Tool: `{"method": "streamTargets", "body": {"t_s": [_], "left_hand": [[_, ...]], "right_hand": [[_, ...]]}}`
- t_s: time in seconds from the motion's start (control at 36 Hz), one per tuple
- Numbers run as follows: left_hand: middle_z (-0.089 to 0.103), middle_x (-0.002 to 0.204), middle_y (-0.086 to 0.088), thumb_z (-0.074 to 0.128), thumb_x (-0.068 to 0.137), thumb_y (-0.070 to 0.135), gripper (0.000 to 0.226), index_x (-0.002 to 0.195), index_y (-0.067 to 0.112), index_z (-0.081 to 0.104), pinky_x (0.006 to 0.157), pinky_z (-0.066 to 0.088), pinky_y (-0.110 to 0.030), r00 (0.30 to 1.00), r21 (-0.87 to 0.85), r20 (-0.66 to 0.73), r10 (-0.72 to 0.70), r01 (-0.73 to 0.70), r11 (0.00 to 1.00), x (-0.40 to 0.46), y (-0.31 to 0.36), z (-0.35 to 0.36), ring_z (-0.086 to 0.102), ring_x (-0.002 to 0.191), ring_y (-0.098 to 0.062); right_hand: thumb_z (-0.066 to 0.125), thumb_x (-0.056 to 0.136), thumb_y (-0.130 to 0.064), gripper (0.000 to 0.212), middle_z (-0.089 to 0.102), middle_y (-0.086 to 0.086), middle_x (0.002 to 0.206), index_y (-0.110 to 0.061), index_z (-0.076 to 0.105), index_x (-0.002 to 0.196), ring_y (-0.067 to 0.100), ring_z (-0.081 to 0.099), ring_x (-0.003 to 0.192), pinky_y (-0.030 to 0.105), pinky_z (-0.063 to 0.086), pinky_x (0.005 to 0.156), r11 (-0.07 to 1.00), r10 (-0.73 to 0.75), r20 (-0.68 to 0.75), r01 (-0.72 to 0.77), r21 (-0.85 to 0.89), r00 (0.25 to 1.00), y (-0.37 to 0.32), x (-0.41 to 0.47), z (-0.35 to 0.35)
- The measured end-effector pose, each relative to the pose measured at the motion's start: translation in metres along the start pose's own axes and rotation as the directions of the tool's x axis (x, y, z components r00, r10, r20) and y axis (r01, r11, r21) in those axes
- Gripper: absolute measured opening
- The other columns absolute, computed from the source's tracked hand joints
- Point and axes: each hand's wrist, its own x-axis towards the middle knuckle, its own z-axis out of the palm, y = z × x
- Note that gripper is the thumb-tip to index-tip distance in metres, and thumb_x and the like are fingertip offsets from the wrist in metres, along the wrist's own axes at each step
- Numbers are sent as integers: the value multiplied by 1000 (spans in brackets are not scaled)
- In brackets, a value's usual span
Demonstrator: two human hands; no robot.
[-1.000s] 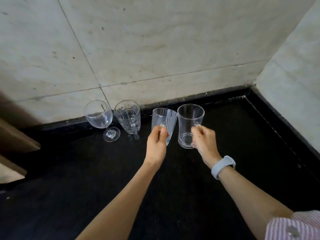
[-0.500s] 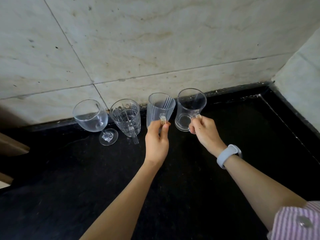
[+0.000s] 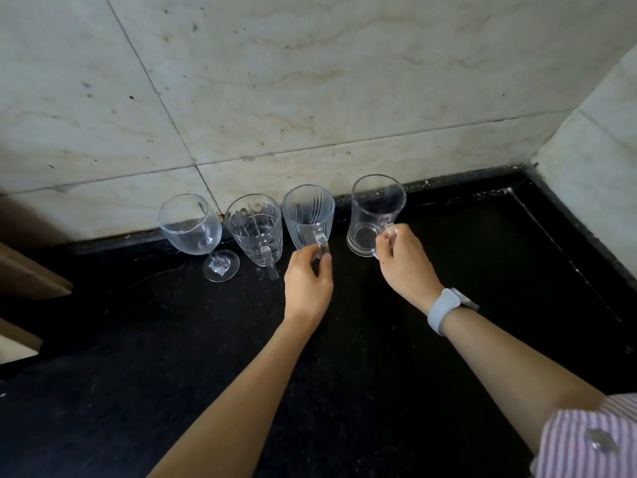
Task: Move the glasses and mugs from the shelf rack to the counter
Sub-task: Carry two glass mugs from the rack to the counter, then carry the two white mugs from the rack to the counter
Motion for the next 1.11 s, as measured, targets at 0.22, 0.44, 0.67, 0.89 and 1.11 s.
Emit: {"method": "streamTargets", "body": {"t_s": [0.22, 0.44, 0.67, 0.89, 1.11], "left_hand": [[40, 139, -5, 48, 93, 32, 49, 136, 13, 35, 99, 44, -39, 985, 360, 170, 40, -99, 928, -46, 13, -46, 41, 127, -22], [44, 138, 0, 44, 92, 34, 45, 134, 17, 39, 109, 29, -41, 993, 743, 83, 88, -121, 658, -83, 12, -159, 36, 130, -21], [47, 133, 0, 42, 92, 35, 39, 127, 19, 46, 105, 31, -38, 972, 830, -223, 68, 153, 536, -198, 3, -333, 40, 125, -21], [50, 130, -1, 44, 91, 33, 37, 124, 19, 49, 99, 35, -39, 785, 678, -620, 1, 535, 504, -428, -2, -491, 44, 121, -24], [55, 123, -4, 47, 88, 29, 29, 114, 16, 54, 91, 40, -38, 479, 433, -878, -17, 807, 401, -736, 3, -578, 47, 115, -27]], "right_hand": [[56, 87, -20, 27, 58, 12, 113, -10, 52, 111, 27, 53, 106, 41, 48, 86, 979, -140, -242, 97, -181, 960, -31, -45, -27], [44, 91, -32, 38, 53, 2, 131, -18, 49, 127, 21, 43, 125, 37, 32, 106, 858, -369, 219, 422, -292, 903, -113, -94, 6], [38, 93, -33, 43, 44, -2, 142, -21, 43, 133, 19, 31, 134, 38, 27, 112, 707, -538, 546, 697, -123, 642, -249, -191, 85], [37, 93, -29, 41, 46, 0, 141, -18, 44, 133, 20, 35, 132, 35, 28, 110, 433, -738, 616, 893, 121, 274, -393, -384, 127], [39, 92, -25, 38, 51, 8, 134, -15, 49, 127, 29, 42, 125, 40, 33, 106, 137, -805, 585, 927, 350, -102, -482, -661, 149]]}}
